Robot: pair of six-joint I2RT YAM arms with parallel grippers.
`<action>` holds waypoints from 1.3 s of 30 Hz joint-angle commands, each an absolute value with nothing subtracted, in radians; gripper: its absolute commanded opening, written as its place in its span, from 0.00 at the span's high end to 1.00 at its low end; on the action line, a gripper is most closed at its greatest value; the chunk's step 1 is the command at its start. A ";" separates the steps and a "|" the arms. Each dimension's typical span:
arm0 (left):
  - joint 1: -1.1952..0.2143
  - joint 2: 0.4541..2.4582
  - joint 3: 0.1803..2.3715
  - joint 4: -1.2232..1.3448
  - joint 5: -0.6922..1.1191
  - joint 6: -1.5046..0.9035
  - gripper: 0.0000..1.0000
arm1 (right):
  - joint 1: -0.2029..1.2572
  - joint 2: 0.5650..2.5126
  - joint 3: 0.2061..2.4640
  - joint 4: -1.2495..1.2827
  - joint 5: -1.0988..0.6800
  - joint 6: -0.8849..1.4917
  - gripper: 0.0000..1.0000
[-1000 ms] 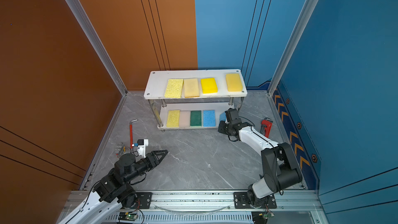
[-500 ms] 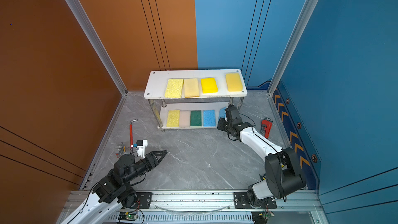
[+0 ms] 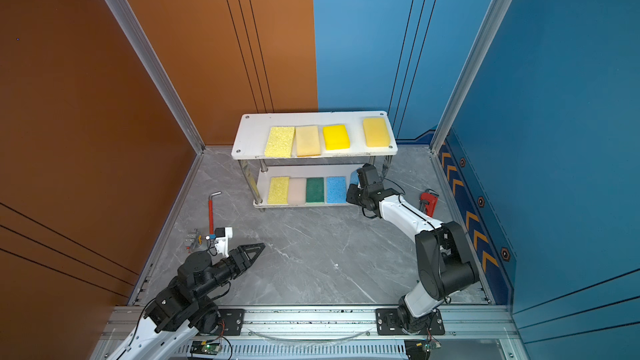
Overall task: Arrange cleaning sponges on a shelf
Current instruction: Place the cleaning sponge at the shelf.
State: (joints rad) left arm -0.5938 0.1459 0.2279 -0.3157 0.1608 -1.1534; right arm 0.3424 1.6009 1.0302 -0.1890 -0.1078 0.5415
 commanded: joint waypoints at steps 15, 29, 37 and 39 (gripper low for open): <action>-0.560 0.135 0.205 -0.334 0.199 -1.162 0.51 | 0.348 1.527 1.041 -0.335 0.011 0.555 0.35; -0.558 0.135 0.196 -0.307 0.205 -1.169 0.51 | 0.342 1.387 0.943 -0.394 -0.001 0.597 0.32; -0.558 0.162 0.182 -0.269 0.213 -1.173 0.51 | 0.331 1.405 0.913 -0.316 -0.137 0.606 0.38; -0.556 0.171 0.184 -0.265 0.213 -1.172 0.51 | 0.338 1.427 0.930 -0.309 -0.132 0.593 0.38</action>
State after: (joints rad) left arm -0.5682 0.1627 0.1955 -0.2970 0.1894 -1.1755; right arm 0.3332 1.3952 0.9226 -0.3367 -0.0948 0.5930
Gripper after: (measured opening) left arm 0.490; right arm 0.625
